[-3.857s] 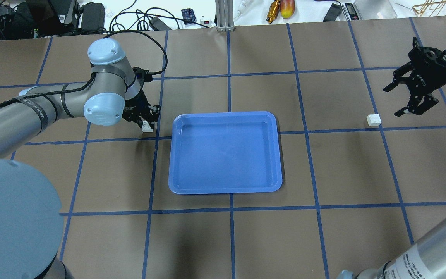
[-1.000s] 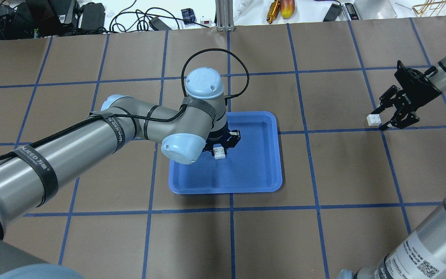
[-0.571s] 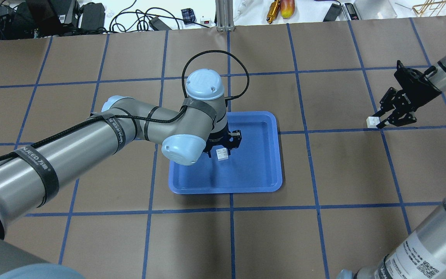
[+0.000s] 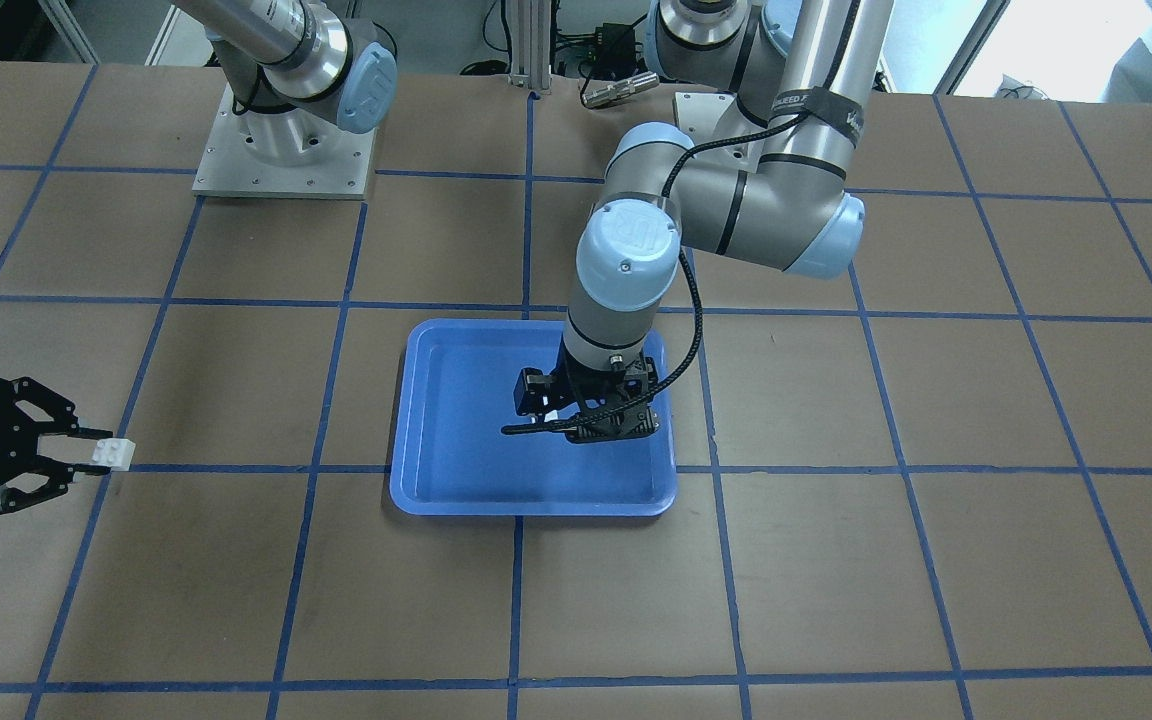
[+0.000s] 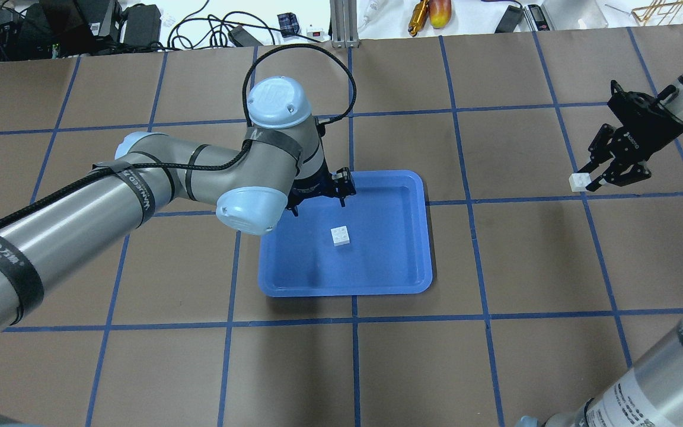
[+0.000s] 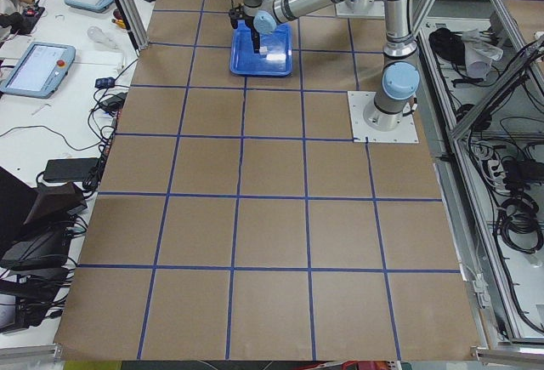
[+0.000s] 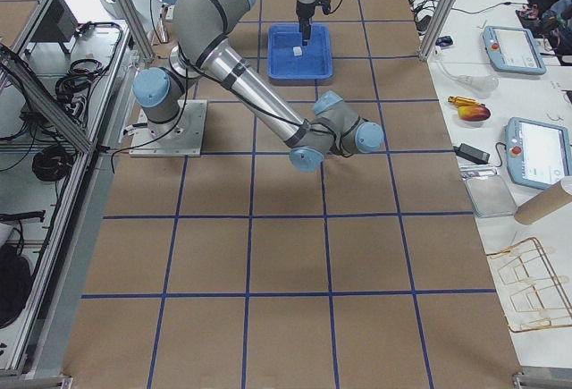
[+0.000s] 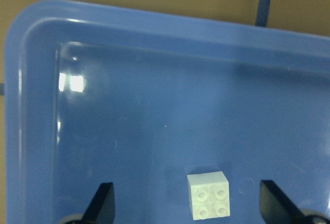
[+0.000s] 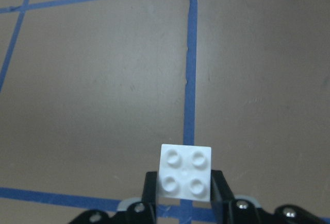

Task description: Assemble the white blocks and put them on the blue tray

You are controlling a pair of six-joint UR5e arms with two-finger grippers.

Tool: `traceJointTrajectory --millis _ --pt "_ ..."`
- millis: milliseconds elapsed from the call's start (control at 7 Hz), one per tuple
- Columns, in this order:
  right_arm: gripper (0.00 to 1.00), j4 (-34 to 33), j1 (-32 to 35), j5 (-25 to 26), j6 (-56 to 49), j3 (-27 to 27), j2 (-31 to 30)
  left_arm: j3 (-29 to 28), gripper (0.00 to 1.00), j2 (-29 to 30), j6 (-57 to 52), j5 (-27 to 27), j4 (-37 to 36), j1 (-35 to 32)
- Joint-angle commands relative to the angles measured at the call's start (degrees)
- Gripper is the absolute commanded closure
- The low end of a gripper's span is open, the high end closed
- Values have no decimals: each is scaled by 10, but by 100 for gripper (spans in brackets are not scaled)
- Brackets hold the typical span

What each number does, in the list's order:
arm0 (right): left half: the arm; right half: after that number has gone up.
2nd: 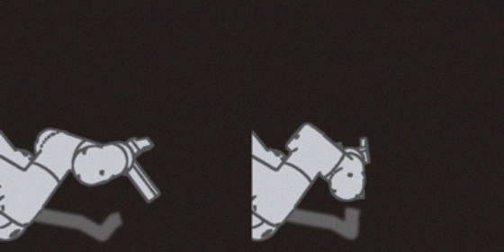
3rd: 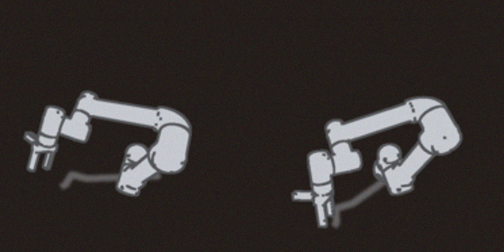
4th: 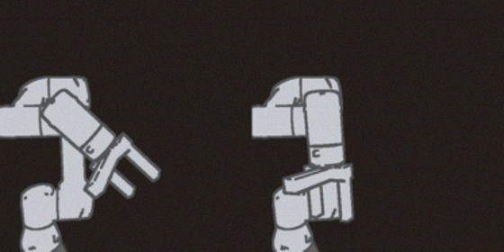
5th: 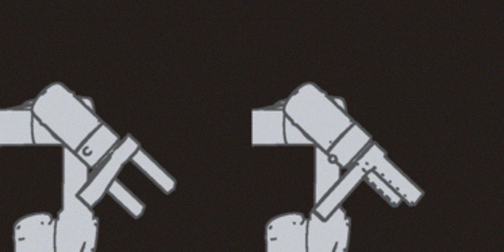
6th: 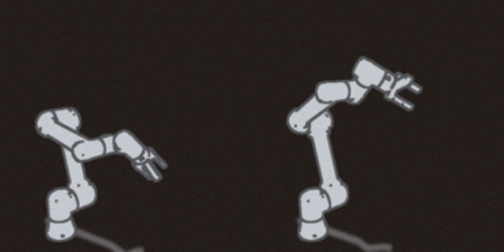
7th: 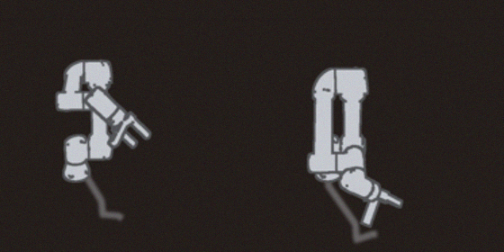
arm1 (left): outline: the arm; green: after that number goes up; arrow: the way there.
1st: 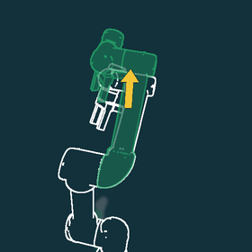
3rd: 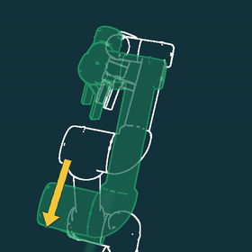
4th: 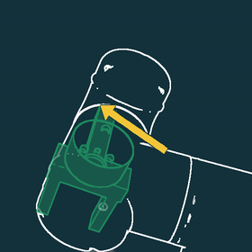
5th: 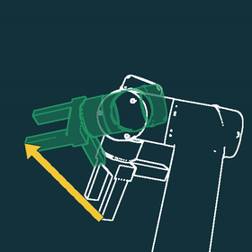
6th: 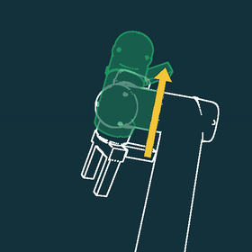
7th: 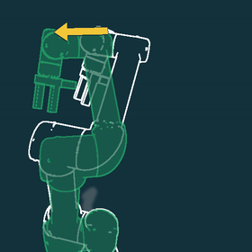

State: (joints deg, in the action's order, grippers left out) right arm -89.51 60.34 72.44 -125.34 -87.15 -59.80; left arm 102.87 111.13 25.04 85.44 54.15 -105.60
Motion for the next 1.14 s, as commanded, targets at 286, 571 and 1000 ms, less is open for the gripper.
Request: traceJointTrajectory --millis 286,571,1000 --pt "100 31 144 -110 157 -16 -53 8 0 -41 -41 -35 17 56" --pt "100 -17 197 -153 196 -38 -63 33 0 -41 -56 -47 17 65" --pt "100 -277 295 -157 376 -156 -86 73 38 -30 -87 -98 -7 95"
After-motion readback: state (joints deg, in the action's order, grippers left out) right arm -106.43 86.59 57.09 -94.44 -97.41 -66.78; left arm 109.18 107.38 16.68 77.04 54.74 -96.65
